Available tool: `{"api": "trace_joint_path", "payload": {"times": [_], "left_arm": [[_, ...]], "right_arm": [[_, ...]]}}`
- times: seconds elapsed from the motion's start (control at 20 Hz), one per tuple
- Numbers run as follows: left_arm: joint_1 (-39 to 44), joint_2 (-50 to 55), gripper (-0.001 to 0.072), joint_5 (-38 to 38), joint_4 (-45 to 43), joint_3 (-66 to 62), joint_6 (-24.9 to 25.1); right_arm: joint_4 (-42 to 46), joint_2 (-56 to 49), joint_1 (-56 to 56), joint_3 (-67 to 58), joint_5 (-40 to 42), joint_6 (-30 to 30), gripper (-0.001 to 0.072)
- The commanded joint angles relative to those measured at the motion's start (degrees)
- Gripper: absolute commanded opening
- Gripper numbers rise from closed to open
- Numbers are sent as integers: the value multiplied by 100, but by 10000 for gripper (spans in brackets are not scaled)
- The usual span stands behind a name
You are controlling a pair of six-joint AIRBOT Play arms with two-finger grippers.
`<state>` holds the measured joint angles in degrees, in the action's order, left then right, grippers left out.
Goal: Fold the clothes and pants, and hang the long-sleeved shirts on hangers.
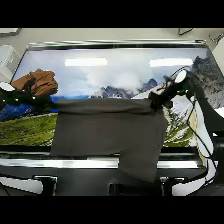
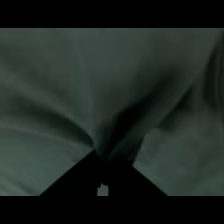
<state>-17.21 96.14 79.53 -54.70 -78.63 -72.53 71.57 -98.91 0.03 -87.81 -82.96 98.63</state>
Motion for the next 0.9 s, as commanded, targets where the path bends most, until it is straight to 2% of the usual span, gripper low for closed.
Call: {"api": "trace_joint_path", "payload": {"times": [0.0, 0.3, 0.65, 0.7, 0.75, 0.8, 0.85], "left_arm": [[-76, 4, 22, 929, -372, 367, -74], [-103, 7, 22, 857, -647, 402, 15], [-81, 87, 35, 348, -638, 625, -9], [-94, 81, 165, 361, -638, 616, -11], [-127, 63, 421, 452, -640, 577, -13], [-184, 48, 527, 601, -640, 501, -13], [-293, 15, 527, 780, -643, 389, -15]], "right_arm": [[551, 13, 173, 212, -691, 118, 44], [951, 28, 160, 216, -660, 323, 44], [717, 31, 160, 568, -474, 387, 52], [717, 63, 153, 562, -433, 382, 176], [782, 136, 153, 546, -422, 332, 362], [872, 251, 151, 476, -549, 127, 485], [1062, 378, 149, 382, -745, -116, 560]]}}
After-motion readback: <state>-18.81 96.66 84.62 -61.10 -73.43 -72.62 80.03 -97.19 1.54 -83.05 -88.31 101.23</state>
